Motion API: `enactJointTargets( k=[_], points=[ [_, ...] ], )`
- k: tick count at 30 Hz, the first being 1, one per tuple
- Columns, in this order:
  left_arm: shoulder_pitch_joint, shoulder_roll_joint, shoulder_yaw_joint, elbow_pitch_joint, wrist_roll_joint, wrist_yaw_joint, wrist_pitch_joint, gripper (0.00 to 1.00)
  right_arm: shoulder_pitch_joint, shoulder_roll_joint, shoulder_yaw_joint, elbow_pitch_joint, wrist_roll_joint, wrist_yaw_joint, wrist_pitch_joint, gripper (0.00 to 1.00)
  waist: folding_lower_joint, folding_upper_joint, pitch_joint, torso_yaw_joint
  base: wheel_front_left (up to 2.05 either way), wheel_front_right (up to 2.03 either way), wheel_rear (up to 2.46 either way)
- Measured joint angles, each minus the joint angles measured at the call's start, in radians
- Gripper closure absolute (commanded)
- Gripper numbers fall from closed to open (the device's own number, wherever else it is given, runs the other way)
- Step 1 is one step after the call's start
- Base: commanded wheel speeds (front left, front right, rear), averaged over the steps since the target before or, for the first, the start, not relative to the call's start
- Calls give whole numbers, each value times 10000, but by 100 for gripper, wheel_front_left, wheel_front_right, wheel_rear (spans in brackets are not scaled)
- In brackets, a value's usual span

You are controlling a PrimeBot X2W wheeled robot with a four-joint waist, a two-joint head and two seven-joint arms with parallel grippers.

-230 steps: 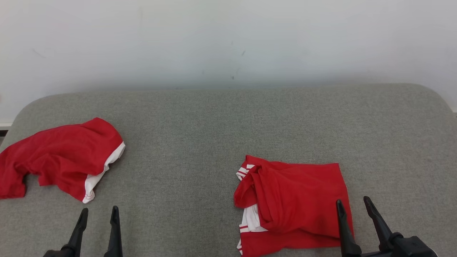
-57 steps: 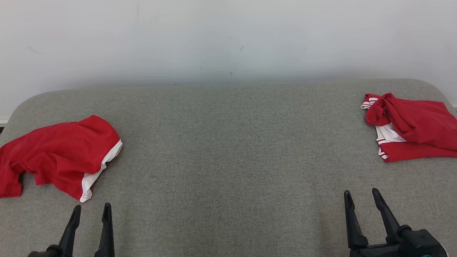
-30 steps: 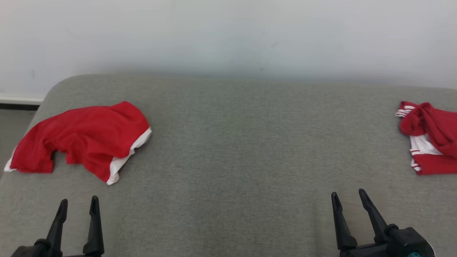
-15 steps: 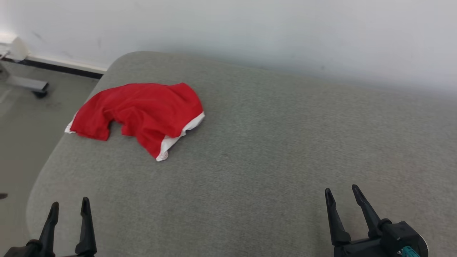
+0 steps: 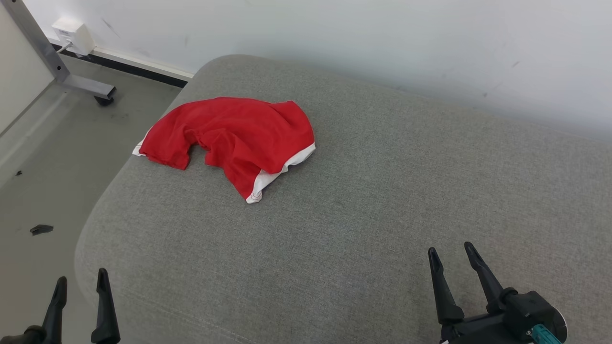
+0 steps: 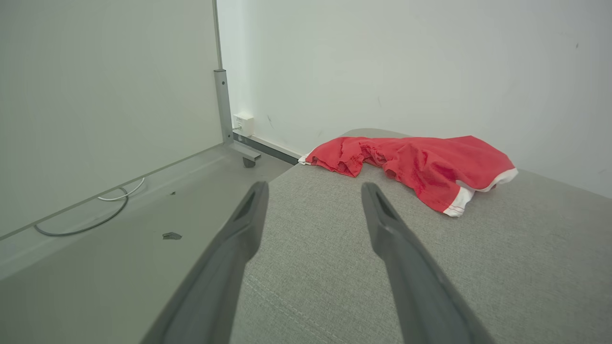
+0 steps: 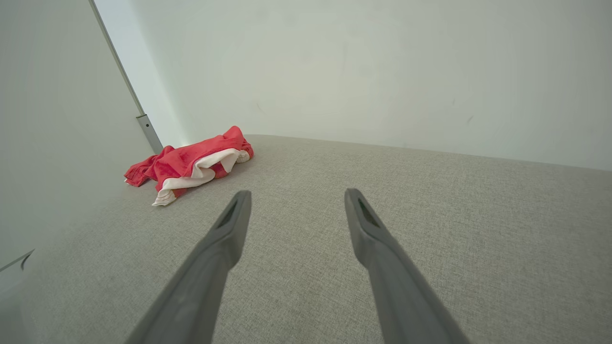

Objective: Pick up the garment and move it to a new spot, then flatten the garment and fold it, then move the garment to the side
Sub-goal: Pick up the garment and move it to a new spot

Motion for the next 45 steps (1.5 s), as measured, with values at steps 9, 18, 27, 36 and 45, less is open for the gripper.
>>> enactJointTargets(
  k=[9, 18, 27, 36, 45],
  points=[
    [-532, -42, 105, 180, -23, 0, -2, 0, -127, -29, -130, -13, 52, 0, 0, 0, 0, 0, 163, -226, 0, 0, 0],
    [-2989, 934, -479, 616, -560, -2, 0, 0, -643, -150, -474, -337, -238, 0, 48, 0, 0, 0, 723, -1008, 0, 0, 0],
    [-6102, 2683, -504, 1427, -1367, -2, 105, 0, -1183, -115, -1091, -903, -642, 0, 63, 0, 1, 1, 1728, -2263, 0, 0, 0],
    [-8005, 3808, -1152, 3139, -2167, -2, 1392, 0, -1351, 84, -1584, -1166, -727, 0, 46, 0, 1, 2, 2885, -3524, 0, 0, 0],
    [-8412, 4209, -1818, 4999, -3041, -2, 3244, 0, -1679, 167, -1570, -1229, -920, 0, 17, 0, 1, 2, 3517, -4304, 0, 0, 0]
  ],
)
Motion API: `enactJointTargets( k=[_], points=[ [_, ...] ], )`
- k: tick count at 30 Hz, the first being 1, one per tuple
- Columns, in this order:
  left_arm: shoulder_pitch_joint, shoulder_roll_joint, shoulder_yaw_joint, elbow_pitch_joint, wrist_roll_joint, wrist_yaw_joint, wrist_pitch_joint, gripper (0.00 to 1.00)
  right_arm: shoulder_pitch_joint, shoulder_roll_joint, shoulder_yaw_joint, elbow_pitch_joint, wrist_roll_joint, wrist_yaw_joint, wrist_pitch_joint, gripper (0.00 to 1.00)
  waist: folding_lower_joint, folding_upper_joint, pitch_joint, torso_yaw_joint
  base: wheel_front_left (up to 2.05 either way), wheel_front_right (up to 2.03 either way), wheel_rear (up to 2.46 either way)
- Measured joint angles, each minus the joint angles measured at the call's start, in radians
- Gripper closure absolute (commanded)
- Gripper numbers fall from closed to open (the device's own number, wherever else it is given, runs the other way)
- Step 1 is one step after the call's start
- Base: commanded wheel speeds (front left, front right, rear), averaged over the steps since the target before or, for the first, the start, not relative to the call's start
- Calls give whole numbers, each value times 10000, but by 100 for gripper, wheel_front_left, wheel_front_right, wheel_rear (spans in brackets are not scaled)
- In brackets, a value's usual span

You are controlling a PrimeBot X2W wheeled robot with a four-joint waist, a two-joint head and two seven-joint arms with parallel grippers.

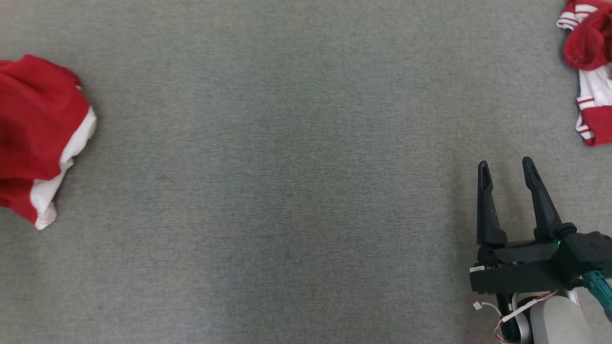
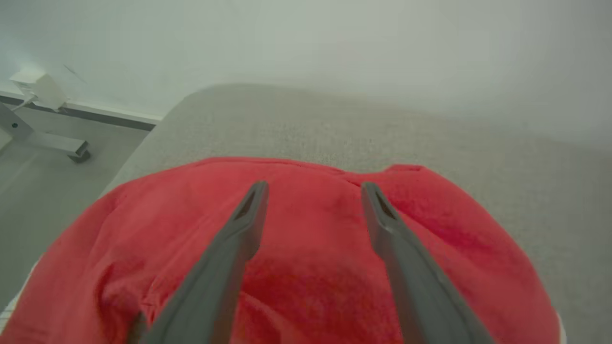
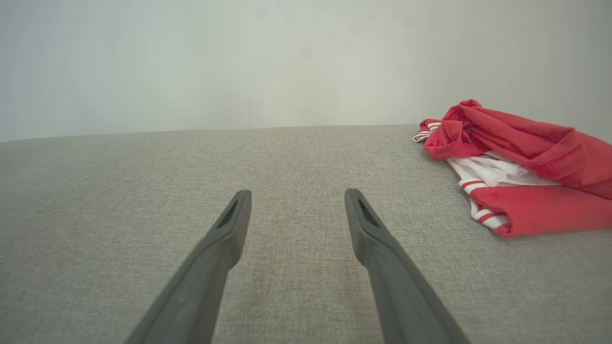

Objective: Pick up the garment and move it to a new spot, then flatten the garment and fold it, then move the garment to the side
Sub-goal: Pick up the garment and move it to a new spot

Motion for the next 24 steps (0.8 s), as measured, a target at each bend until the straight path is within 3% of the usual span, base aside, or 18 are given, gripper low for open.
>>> enactJointTargets(
  k=[7, 10, 11, 12, 13, 14, 19, 24],
  points=[
    [7, 86, -617, 1463, -880, 2, 1756, 0, -81, 31, 40, 15, -33, 0, -2, 0, -1, -1, 217, -373, 0, 0, 0],
    [-24, 163, -709, 1799, -1149, 0, 1965, 0, -81, 46, 61, 44, -46, 0, -4, 0, -2, 0, 244, -489, 0, 0, 0],
    [-60, 180, -748, 1929, -1256, 0, 2048, 11, -81, 48, 61, 52, -46, 0, -4, 0, -2, -1, 244, -524, 0, 0, 0],
    [-103, 205, -788, 2054, -1287, 0, 2117, 53, -81, 48, 63, 59, -50, 0, -4, 0, -3, -1, 241, -553, 0, 0, 0],
    [-168, 226, -817, 2186, -1358, -4, 2228, 82, -81, 50, 69, 69, -54, 0, -4, 0, -2, -1, 231, -579, 0, 0, 0],
    [-228, 244, -867, 2297, -1386, -6, 2301, 100, -81, 54, 81, 81, -54, 0, -6, 0, -2, -1, 214, -597, 0, 0, 0],
    [-326, 307, -1183, 2558, -1386, 6, 2094, 100, -72, 63, 61, 109, -73, 0, -12, 0, -3, -1, 76, -637, 0, 0, 0],
    [-649, 326, -1551, 2441, -1168, 0, 771, 100, -22, 65, 61, 257, -25, 0, -15, 0, -2, -1, -258, -526, 0, 0, 0]
  ],
)
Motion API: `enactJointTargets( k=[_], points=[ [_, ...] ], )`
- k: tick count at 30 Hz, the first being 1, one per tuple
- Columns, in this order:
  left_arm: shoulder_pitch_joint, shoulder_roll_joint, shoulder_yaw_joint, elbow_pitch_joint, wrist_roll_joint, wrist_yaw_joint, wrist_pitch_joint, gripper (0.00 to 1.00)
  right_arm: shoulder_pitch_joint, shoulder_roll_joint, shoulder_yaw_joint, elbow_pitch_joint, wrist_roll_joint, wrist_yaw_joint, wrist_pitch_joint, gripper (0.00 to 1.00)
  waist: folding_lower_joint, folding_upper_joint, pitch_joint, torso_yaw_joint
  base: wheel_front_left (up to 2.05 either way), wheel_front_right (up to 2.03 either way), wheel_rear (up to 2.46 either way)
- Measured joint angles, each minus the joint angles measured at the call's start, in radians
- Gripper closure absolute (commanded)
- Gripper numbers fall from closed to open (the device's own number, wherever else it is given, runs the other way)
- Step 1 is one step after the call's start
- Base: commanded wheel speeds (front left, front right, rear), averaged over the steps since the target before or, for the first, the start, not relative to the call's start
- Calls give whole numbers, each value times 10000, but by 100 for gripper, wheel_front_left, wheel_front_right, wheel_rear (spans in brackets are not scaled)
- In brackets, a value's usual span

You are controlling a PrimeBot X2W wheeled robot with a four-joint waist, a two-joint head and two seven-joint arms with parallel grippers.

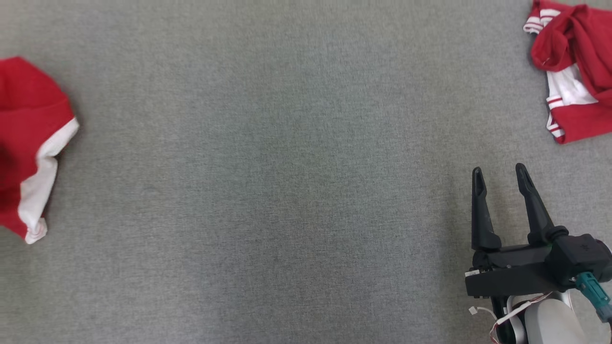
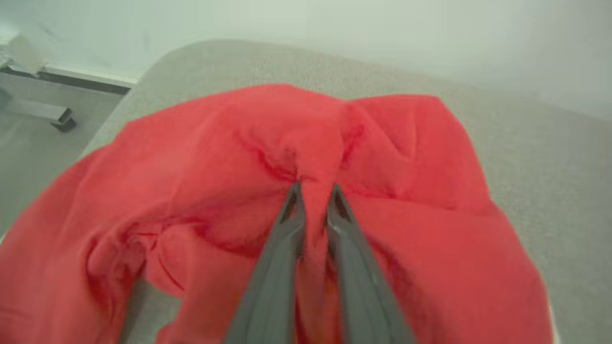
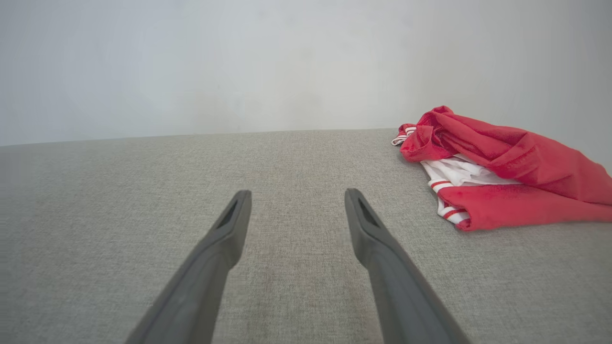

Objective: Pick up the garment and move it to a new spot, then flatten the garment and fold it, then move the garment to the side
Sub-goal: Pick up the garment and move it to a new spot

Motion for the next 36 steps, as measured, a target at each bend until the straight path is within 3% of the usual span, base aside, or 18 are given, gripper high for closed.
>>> enactJointTargets(
  k=[8, 16, 26, 36],
  points=[
    [-677, 230, -472, -888, 479, 0, -1440, 100, 103, 6, 153, 267, 395, 0, -2, 0, 0, 0, -765, 179, 0, 0, 0],
    [-1542, 165, -1085, -2861, 851, 2, -1557, 100, 417, 8, 224, 445, 872, 0, -2, 0, -1, -2, -1634, 129, 0, 0, 0],
    [-2172, -953, -1885, -5467, 840, 182, -679, 100, 619, 8, 334, 462, 1310, 0, -2, 0, -1, -2, -1966, -792, 0, 0, 0],
    [-1078, -2119, -2775, -6406, 736, 476, -589, 100, 672, 8, 399, 433, 1530, 0, -2, 0, -1, -2, -1919, -1824, 0, 0, 0]
  ],
)
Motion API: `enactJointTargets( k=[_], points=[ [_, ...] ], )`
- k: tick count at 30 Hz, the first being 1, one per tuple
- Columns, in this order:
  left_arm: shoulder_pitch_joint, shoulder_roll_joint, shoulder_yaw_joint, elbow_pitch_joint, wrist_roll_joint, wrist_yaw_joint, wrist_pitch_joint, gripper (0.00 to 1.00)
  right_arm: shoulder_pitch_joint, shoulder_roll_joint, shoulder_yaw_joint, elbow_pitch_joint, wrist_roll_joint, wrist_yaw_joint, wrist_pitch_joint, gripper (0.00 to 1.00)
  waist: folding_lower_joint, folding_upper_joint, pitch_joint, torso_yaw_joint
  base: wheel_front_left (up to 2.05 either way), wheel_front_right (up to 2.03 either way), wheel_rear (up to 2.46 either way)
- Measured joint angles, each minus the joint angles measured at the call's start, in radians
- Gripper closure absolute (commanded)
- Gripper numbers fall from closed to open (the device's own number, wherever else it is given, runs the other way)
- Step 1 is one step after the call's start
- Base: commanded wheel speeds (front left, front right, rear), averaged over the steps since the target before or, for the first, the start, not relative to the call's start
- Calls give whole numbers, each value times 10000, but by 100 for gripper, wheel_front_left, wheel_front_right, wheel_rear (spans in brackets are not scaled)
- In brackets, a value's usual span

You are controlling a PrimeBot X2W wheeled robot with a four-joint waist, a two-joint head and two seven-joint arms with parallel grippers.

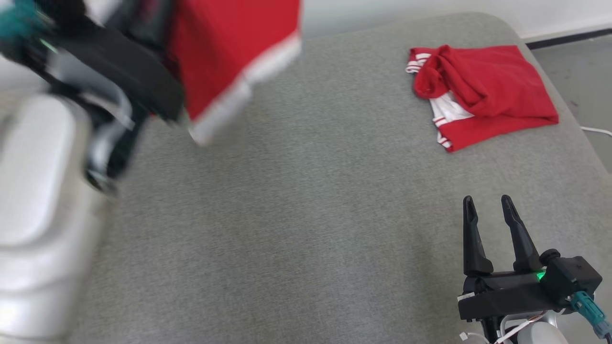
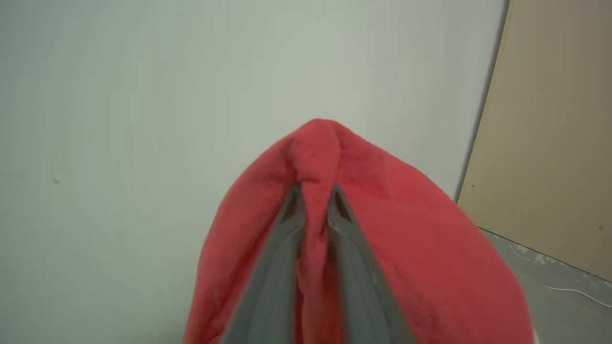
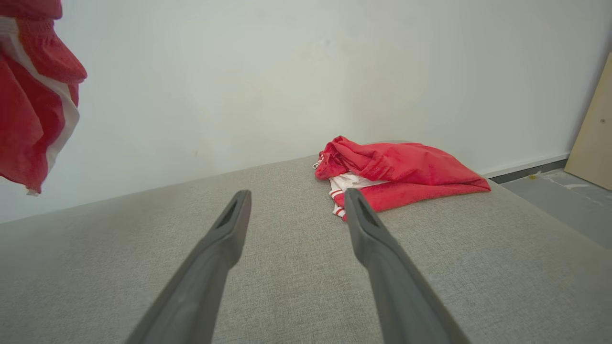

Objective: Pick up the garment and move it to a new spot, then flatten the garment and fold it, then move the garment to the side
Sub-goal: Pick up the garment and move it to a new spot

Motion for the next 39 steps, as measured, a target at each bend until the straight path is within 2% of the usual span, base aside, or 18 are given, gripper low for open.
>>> enactJointTargets(
  k=[6, 13, 14, 15, 16, 21, 26, 33, 39],
  points=[
    [1574, -629, -639, 215, -173, 130, -324, 100, -23, 0, 113, -13, 2, 0, 0, 0, 1, 0, 154, -140, 0, 0, 0],
    [3357, -1256, -1482, 1283, -142, 115, -1074, 100, -137, 2, 389, 67, 33, 0, 0, 0, 2, 1, 204, -88, 0, 0, 0],
    [3502, -1336, -1599, 1475, -113, 67, -1156, 89, -144, 4, 420, 81, 33, 0, 0, 0, 2, 1, 202, -65, 0, 0, 0],
    [3629, -1400, -1718, 1622, -67, 44, -1294, 17, -150, 4, 445, 82, 33, 0, 0, 0, 1, 1, 195, -40, 0, 0, 0],
    [3705, -1450, -1812, 1768, 27, 38, -1406, 0, -151, 4, 458, 84, 33, 0, 0, 0, 1, 0, 184, -14, 0, 0, 0],
    [3733, -1732, -1797, 1979, 111, -21, -2429, 0, -137, 2, 426, 109, 23, 0, 0, 0, 1, 1, 45, 152, 0, 0, 0],
    [3698, -1599, -1258, 1764, 174, 219, -3183, 0, 60, 4, 368, 117, -86, 0, 0, 0, 1, 0, -243, 417, 0, 0, 0],
    [4362, -1072, -351, 1064, 349, 596, -3386, 0, 245, 8, 316, 82, -274, 0, 0, 0, 1, 0, -669, 858, 0, 0, 0],
    [5621, -412, 999, -194, 813, 963, -3415, 0, 406, 6, 309, 21, -391, 0, 0, 0, 0, 0, -1089, 1347, 0, 0, 0]
  ],
)
